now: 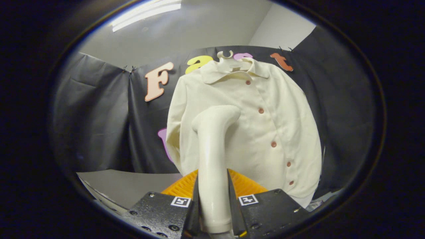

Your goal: Iron the clothes twice with a garment steamer, once on the left side and once on the right side.

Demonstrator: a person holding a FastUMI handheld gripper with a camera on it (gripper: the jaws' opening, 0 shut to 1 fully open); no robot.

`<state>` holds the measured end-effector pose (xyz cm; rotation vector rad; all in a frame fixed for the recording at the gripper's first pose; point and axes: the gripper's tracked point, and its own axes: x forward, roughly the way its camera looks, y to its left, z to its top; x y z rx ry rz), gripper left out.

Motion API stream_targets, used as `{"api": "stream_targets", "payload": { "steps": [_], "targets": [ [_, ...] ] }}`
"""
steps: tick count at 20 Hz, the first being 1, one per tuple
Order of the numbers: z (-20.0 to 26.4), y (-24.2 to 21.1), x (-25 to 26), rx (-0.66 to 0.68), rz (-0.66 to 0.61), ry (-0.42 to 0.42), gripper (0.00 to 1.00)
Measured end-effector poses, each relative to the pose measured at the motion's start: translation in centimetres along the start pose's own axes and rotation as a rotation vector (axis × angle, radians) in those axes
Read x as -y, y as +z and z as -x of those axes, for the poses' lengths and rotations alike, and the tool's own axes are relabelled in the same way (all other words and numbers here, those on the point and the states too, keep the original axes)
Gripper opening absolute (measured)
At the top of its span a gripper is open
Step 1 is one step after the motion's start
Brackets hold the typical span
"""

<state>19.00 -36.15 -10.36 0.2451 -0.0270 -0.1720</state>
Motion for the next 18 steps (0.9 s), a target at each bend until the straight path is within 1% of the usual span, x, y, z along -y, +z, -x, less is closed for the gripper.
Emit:
{"api": "stream_targets", "payload": {
  "steps": [2, 5, 9, 13, 18],
  "targets": [
    [0.4, -1.5, 0.3, -0.015, 0.000, 0.005, 0.38],
    [0.9, -3.1, 0.8, -0.032, -0.040, 0.015, 0.38],
    [1.8, -5.6, 2.0, -0.061, -0.061, 0.004, 0.38],
    [2.8, -8.1, 3.2, -0.098, -0.110, 0.001, 0.38],
    [4.3, -10.8, 4.6, -0.142, -0.095, -0.021, 0.38]
  ]
}}
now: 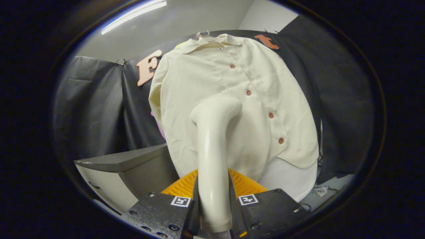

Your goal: Iron the clothes twice with a garment steamer, once on the left side and once on the right side.

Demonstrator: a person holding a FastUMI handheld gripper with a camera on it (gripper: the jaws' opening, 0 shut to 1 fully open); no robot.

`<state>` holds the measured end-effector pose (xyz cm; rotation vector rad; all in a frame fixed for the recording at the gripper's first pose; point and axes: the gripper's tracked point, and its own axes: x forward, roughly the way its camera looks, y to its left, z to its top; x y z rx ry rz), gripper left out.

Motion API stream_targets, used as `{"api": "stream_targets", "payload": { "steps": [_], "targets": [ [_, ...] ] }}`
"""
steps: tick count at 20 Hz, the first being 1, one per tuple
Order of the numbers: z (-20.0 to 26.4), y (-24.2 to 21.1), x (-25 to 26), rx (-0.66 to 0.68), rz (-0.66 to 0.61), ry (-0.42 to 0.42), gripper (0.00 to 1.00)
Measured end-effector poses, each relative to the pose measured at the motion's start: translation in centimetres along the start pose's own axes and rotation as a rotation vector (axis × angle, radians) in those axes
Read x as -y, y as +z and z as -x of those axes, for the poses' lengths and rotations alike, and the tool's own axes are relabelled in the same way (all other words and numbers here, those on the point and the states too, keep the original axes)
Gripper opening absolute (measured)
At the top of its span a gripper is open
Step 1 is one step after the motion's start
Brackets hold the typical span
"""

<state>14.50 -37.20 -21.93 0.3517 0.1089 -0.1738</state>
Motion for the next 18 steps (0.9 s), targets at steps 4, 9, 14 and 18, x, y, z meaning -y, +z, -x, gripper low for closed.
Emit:
{"api": "stream_targets", "payload": {
  "steps": [4, 9, 14, 18],
  "targets": [
    [0.6, -2.1, 0.9, -0.033, 0.001, -0.015, 0.38],
    [1.2, -4.4, 1.6, -0.075, 0.024, -0.041, 0.38],
    [2.5, -6.5, 1.8, -0.114, -0.009, -0.050, 0.38],
    [3.7, -8.2, 1.9, -0.144, -0.001, -0.062, 0.38]
  ]
}}
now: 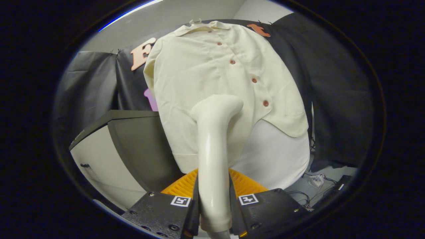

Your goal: Iron the clothes twice with a garment steamer, once on the left side and once on the right side.

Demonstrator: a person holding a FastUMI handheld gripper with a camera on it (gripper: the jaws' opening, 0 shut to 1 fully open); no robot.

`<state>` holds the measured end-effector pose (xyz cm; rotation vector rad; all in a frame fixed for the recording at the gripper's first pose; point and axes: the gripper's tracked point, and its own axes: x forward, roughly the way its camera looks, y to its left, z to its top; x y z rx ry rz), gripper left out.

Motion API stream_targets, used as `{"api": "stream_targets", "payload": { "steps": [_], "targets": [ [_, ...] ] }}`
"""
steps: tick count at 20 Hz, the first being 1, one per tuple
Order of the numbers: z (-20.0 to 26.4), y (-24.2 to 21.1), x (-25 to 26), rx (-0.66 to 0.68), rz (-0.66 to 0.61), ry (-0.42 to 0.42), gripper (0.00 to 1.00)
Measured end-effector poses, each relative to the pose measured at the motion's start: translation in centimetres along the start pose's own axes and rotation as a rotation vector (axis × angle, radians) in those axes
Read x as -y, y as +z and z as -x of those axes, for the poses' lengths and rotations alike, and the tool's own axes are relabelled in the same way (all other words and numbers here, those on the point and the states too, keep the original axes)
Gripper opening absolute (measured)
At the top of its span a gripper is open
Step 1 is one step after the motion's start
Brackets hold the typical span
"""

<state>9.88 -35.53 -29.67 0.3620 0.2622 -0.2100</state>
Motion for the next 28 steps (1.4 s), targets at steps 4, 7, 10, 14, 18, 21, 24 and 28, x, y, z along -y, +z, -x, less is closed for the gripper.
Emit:
{"api": "stream_targets", "payload": {
  "steps": [4, 7, 10, 14, 18, 21, 24, 28],
  "targets": [
    [1.3, -1.9, 0.0, -0.034, -0.002, -0.011, 0.38],
    [2.7, -2.7, -0.3, -0.047, 0.006, -0.015, 0.38],
    [4.4, -3.1, -1.1, -0.059, 0.006, -0.007, 0.38],
    [7.4, -0.9, -2.7, -0.028, 0.038, 0.009, 0.38],
    [10.2, 3.4, -5.2, 0.041, 0.076, 0.035, 0.38],
    [11.9, 6.4, -7.5, 0.085, 0.104, 0.062, 0.38],
    [13.0, 9.0, -9.1, 0.122, 0.130, 0.076, 0.38],
    [13.3, 14.1, -9.5, 0.192, 0.117, 0.072, 0.38]
  ]
}}
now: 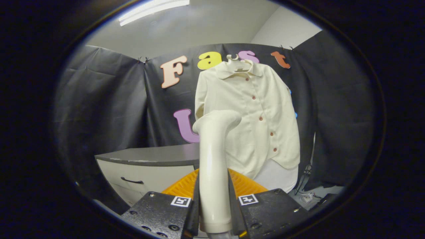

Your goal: Iron the clothes twice with a garment steamer, once on the left side and once on the right side.

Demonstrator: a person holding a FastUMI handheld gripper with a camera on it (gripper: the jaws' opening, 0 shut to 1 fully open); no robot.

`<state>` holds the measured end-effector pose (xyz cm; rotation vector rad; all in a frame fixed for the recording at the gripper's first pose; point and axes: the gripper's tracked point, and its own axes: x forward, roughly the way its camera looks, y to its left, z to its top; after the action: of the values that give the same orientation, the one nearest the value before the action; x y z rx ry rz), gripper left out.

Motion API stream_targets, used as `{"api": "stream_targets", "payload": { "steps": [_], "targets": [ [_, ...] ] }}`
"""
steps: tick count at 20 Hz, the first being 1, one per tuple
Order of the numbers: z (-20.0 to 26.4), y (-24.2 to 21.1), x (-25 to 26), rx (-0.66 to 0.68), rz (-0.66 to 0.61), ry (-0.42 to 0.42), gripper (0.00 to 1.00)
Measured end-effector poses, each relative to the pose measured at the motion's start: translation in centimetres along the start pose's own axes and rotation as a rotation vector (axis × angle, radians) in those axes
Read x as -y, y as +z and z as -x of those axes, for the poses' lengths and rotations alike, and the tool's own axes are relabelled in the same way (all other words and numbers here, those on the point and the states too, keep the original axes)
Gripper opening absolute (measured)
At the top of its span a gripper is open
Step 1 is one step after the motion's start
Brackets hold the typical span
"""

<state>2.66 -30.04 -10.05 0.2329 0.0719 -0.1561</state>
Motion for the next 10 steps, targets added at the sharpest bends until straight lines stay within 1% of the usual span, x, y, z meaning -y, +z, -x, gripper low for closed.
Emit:
{"api": "stream_targets", "payload": {
  "steps": [3, 6, 10],
  "targets": [
    [-1.4, 3.2, 1.9, 0.032, 0.013, -0.036, 0.38],
    [-2.5, 6.5, 4.0, 0.077, -0.010, -0.064, 0.38],
    [-4.7, 10.2, 7.7, 0.117, 0.001, -0.133, 0.37]
  ]
}}
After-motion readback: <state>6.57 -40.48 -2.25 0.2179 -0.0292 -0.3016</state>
